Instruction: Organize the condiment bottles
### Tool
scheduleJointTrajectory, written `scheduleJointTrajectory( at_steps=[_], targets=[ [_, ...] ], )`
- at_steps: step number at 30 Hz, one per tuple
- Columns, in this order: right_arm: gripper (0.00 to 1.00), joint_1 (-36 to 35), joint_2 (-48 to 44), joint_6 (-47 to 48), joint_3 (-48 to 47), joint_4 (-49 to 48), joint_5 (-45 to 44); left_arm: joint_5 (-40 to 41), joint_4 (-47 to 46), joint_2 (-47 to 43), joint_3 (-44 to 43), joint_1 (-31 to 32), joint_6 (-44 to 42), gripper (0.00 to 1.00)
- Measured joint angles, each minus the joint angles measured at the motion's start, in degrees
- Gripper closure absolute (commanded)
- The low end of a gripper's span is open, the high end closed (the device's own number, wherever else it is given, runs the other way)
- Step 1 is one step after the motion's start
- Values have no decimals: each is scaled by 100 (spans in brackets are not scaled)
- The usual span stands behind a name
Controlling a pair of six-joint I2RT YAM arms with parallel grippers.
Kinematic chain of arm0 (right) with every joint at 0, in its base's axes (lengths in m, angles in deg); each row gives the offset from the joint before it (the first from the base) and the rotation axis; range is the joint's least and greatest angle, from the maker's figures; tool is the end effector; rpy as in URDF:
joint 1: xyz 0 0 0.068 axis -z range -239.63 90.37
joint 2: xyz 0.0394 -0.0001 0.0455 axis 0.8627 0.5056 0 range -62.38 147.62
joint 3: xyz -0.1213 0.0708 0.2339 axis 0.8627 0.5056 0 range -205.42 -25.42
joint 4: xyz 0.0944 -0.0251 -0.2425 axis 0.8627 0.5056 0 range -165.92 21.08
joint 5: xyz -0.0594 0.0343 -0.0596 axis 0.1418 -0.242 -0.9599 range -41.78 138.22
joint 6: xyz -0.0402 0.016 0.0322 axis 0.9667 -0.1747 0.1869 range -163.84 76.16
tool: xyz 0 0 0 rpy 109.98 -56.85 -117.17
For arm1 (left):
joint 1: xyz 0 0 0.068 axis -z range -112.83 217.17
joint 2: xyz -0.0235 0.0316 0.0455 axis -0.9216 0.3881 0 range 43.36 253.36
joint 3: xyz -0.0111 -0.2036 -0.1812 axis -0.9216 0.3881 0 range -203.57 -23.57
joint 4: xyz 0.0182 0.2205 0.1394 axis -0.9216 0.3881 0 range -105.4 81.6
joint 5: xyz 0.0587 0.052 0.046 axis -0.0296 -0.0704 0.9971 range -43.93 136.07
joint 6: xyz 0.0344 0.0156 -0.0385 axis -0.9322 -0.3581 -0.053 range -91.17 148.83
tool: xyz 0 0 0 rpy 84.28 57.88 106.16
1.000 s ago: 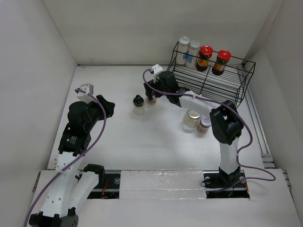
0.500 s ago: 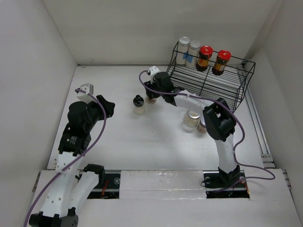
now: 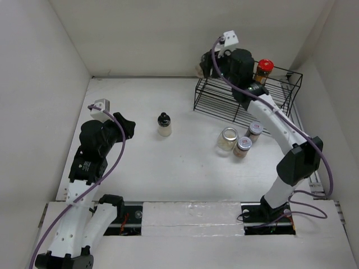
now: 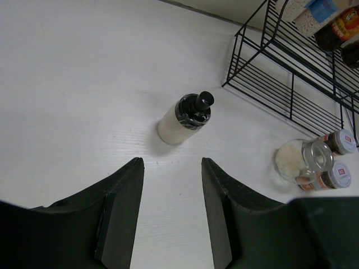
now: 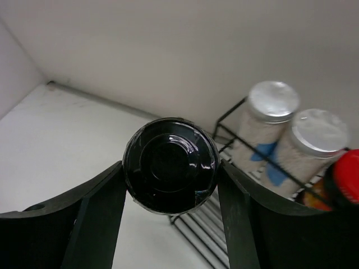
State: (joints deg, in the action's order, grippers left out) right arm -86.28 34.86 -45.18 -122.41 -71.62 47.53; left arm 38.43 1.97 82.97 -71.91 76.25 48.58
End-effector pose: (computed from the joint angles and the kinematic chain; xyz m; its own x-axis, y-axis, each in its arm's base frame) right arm 0.3646 0.1824 0.4257 -0.0811 -0.0144 -0.9966 -0.4360 0.8997 0.0224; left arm 0.1551 -0.0296 0.3618 -0.2364 -0.3013 -0.9238 0.2193 0.9096 -0.3528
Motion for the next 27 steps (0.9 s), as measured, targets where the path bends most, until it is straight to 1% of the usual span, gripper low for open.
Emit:
scheduleJointTrajectory(
  at_steps=[5, 15, 16, 17, 18, 19, 21, 23, 24, 25, 27],
  targets=[
    [54, 518, 289, 9, -339, 66, -4, -26, 0, 0, 0, -20, 0, 59],
    [54, 649, 1193, 61, -446, 640, 46, -26, 0, 0, 0, -20, 0, 59],
    [53, 647, 1248, 74, -446, 660, 46, -26, 0, 0, 0, -20, 0, 59],
    [47, 636, 1294, 103, -455, 588, 42, -26, 0, 0, 0, -20, 0, 59],
    [47, 634, 1296, 111, -455, 586, 42, -26, 0, 0, 0, -20, 0, 59],
    [38, 614, 1296, 138, -455, 575, 15, -26, 0, 0, 0, -20, 0, 57],
    [24, 566, 1298, 179, -455, 570, -76, -26, 0, 0, 0, -20, 0, 57],
    [3, 505, 1307, 205, -455, 577, -177, -26, 0, 0, 0, -20, 0, 56],
    [3, 468, 1307, 258, -455, 579, -221, -26, 0, 0, 0, -20, 0, 55],
    [0, 424, 1307, 282, -455, 588, -269, -26, 0, 4, 0, -20, 0, 55],
    [0, 363, 1300, 308, -455, 579, -367, -26, 0, 11, 0, -20, 0, 54]
  ],
)
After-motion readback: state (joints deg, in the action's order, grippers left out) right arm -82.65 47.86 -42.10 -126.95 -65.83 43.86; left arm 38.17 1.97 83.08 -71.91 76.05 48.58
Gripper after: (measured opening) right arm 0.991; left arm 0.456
